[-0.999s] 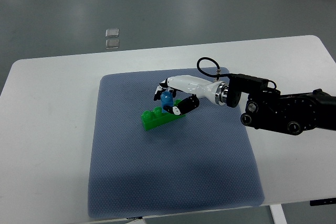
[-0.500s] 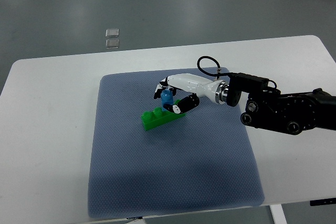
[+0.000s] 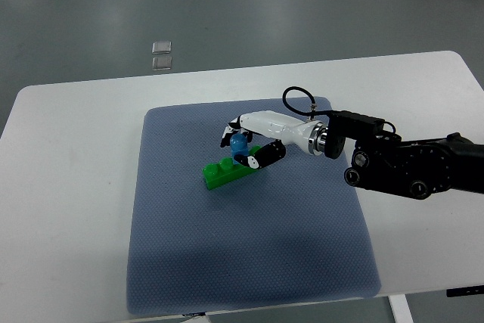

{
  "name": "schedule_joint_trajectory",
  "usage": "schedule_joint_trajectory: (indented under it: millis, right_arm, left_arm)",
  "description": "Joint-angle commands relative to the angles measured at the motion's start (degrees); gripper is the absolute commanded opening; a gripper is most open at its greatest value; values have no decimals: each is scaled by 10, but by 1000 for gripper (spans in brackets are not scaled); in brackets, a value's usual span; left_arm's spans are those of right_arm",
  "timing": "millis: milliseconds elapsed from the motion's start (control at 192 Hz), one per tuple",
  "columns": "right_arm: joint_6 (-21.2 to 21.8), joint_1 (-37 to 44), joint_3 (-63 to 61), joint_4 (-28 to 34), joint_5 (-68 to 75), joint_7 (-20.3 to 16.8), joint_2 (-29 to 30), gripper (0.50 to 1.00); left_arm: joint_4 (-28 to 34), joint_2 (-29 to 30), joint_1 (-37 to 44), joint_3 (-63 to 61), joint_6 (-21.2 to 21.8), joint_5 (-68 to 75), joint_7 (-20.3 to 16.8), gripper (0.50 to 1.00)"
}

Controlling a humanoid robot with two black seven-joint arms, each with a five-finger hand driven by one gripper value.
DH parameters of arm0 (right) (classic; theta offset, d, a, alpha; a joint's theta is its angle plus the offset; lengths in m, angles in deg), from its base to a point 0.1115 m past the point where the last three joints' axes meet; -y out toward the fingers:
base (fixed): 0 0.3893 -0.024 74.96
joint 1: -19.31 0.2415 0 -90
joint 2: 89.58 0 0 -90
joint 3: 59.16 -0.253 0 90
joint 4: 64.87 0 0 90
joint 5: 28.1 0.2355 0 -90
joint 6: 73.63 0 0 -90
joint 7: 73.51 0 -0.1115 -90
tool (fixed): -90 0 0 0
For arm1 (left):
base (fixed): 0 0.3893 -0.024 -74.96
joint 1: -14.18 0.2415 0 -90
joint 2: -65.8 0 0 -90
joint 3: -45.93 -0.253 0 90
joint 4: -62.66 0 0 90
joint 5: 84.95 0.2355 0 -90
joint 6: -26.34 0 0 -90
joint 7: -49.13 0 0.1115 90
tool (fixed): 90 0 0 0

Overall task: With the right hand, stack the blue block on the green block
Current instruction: 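Lower the blue block onto the green brick's studs and press down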

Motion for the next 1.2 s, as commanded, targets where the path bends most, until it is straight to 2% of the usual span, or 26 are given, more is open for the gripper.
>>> schedule_joint_trajectory:
  millis: [0, 281, 1197]
  right_arm:
    - [-1, -3, 0, -1, 0, 2, -1, 549]
    - [-2, -9, -1, -5, -1, 2, 0, 549]
    - [-43, -43, -8, -31, -2, 15, 20, 554]
  left_arm:
    - [0, 0, 0, 0, 0, 0, 0, 1000]
    - [0, 0, 0, 0, -1, 0, 0, 1000]
    - [-4, 0, 6, -1, -1, 0, 0, 1000]
